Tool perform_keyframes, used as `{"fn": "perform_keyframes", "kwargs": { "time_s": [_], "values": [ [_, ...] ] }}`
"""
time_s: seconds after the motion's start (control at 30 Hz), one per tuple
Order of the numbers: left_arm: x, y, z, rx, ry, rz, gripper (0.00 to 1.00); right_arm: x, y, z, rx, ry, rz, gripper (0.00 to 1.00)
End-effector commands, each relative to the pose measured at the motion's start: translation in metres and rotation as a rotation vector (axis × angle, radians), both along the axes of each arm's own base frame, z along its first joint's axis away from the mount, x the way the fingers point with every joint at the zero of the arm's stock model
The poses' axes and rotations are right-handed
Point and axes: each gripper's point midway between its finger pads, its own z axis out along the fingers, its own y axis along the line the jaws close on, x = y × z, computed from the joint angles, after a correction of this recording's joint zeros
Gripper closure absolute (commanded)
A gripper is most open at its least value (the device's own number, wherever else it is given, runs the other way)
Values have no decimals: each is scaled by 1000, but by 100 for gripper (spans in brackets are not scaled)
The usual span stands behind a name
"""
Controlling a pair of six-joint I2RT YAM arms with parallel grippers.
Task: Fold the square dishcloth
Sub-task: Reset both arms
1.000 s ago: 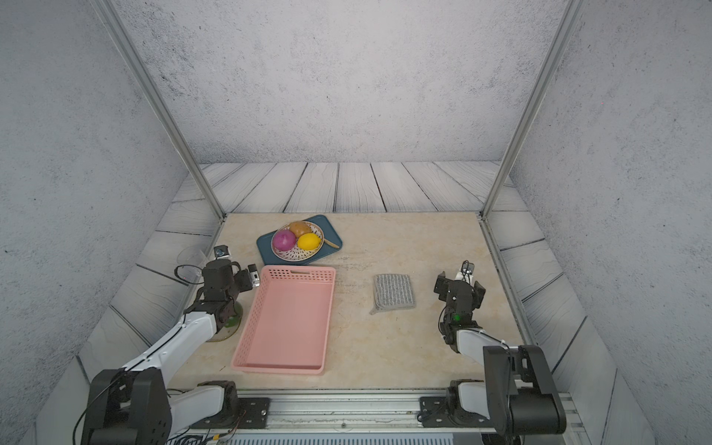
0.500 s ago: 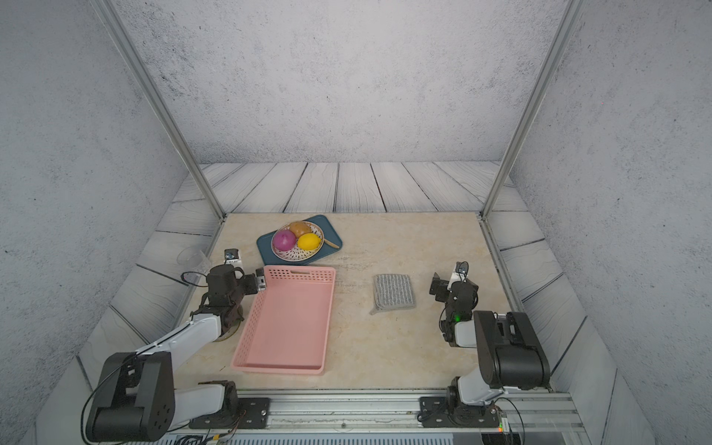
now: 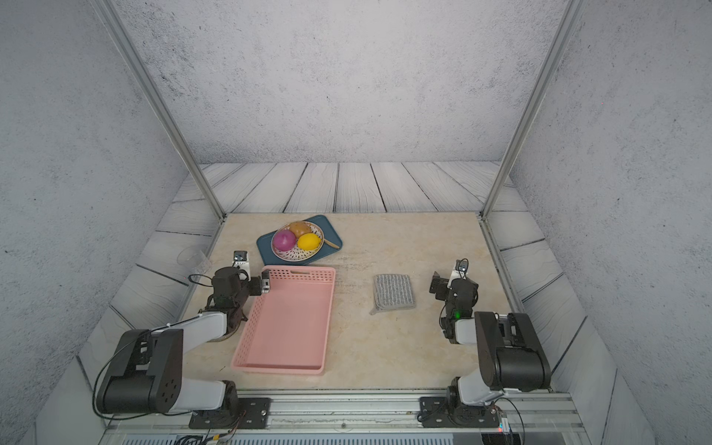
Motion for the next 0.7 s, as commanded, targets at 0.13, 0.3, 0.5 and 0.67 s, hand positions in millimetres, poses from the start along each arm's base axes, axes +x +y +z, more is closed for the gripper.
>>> {"fn": "perform_keyframes", "kwargs": {
  "time_s": [0.13,0.3,0.5,0.67],
  "values": [
    [18,0,-4,-1,-8,-37,0,5,-1,9,3,-18,-5,1],
    [16,23,-11,-15,-18,92,0,8,-1,8,-1,1,1,1],
    [15,23,-12,-13,-10,94,0,17,7,5,-9,45,44,1],
    [15,23,-11,-11,-14,92,0,17,7,5,-10,45,44,1]
  ]
}}
